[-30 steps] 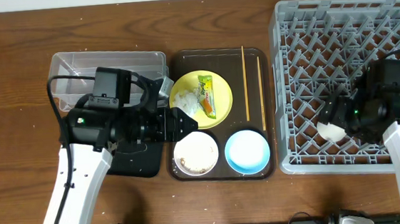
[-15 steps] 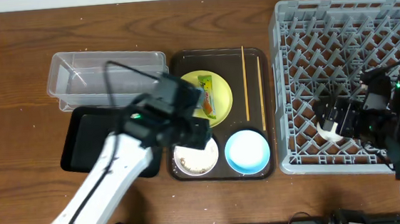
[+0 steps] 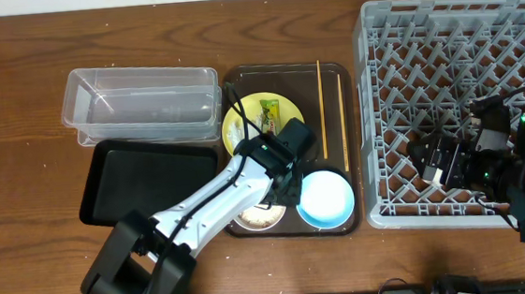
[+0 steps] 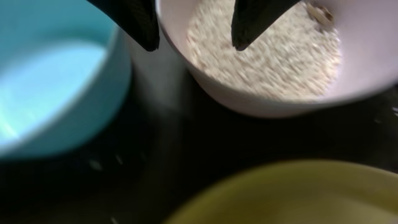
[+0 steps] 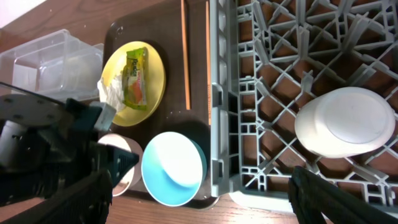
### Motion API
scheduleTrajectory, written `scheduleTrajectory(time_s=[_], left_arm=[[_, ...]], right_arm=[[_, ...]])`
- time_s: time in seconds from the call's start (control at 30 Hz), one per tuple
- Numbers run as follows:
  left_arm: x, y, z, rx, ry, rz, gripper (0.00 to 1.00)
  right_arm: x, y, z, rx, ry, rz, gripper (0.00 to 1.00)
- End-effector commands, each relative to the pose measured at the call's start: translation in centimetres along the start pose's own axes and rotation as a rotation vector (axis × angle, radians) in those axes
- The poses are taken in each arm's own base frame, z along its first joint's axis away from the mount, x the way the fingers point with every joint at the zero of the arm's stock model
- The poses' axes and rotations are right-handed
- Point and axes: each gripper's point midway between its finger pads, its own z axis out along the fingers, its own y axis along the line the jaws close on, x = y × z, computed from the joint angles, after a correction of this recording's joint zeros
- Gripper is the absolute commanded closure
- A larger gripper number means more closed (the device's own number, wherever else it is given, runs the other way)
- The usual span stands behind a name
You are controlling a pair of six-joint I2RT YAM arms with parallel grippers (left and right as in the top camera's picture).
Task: Sort waste into correct bins and load items into the dishwasher rack
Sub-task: 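Grasp the pink bowl of rice with the left gripper, then tip the pink bowl over the black tray to dump the rice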
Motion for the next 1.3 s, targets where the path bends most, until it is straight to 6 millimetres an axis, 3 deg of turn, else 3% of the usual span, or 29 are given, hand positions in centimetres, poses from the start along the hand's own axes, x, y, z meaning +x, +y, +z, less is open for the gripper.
scheduleTrajectory(time_s=[0.0, 0.17, 0.27, 0.37, 0.4, 0.43, 0.47, 0.6, 0.67, 0.8, 0.9, 1.07, 1.27], left_arm=[[-1.1, 1.2, 0.6, -0.070, -0.052, -0.073, 0.64], [-1.3, 1.0, 1.2, -0.066, -0.054, -0.072, 0.87], [-1.2, 0.8, 1.2, -0.054, -0.045, -0.072, 0.94], [-1.0, 0.5, 1.2, -0.051, -0.042, -0.065, 0.94], [-0.9, 0.4, 1.3, -0.051, -0.043, -0.060, 0.89], [-0.9, 0.3, 1.3, -0.053, -0.044, -0.055, 0.77], [-0.7, 0.1, 1.4, -0.054, -0.042, -0.049, 0.73], [-0.4, -0.1, 2.2, -0.063, -0.028, -0.037, 0.81], [-0.3, 0.0, 2.6, -0.072, -0.015, -0.037, 0.93], [-0.1, 0.2, 2.5, -0.078, -0.006, -0.037, 0.94], [-0.5, -0.2, 0.5, -0.057, -0.034, -0.037, 0.94], [-1.6, -1.8, -5.9, 0.133, -0.116, 0.015, 0.94], [-3.3, 0.3, -12.9, 0.400, -0.211, -0.023, 0.94]], right_arm=[[-0.3, 0.3, -0.5, -0.013, -0.013, -0.015, 0.11], [-0.3, 0.3, -0.5, -0.013, -0.011, -0.014, 0.11], [-0.3, 0.3, -0.5, -0.012, -0.010, -0.013, 0.11], [-0.3, 0.3, -0.5, -0.012, -0.010, -0.013, 0.11], [-0.2, 0.3, -0.5, -0.012, -0.009, -0.013, 0.11], [-0.2, 0.3, -0.5, -0.012, -0.009, -0.013, 0.11], [-0.2, 0.3, -0.5, -0.012, -0.008, -0.012, 0.12], [-0.2, 0.3, -0.5, -0.012, -0.008, -0.012, 0.12], [-0.2, 0.3, -0.5, -0.012, -0.008, -0.012, 0.12], [-0.2, 0.3, -0.5, -0.012, -0.008, -0.013, 0.11], [-0.2, 0.3, -0.5, -0.011, -0.008, -0.013, 0.11], [-0.3, 0.2, -0.5, -0.003, -0.011, -0.013, 0.11], [-0.4, -0.1, -0.5, 0.010, -0.016, -0.014, 0.11]])
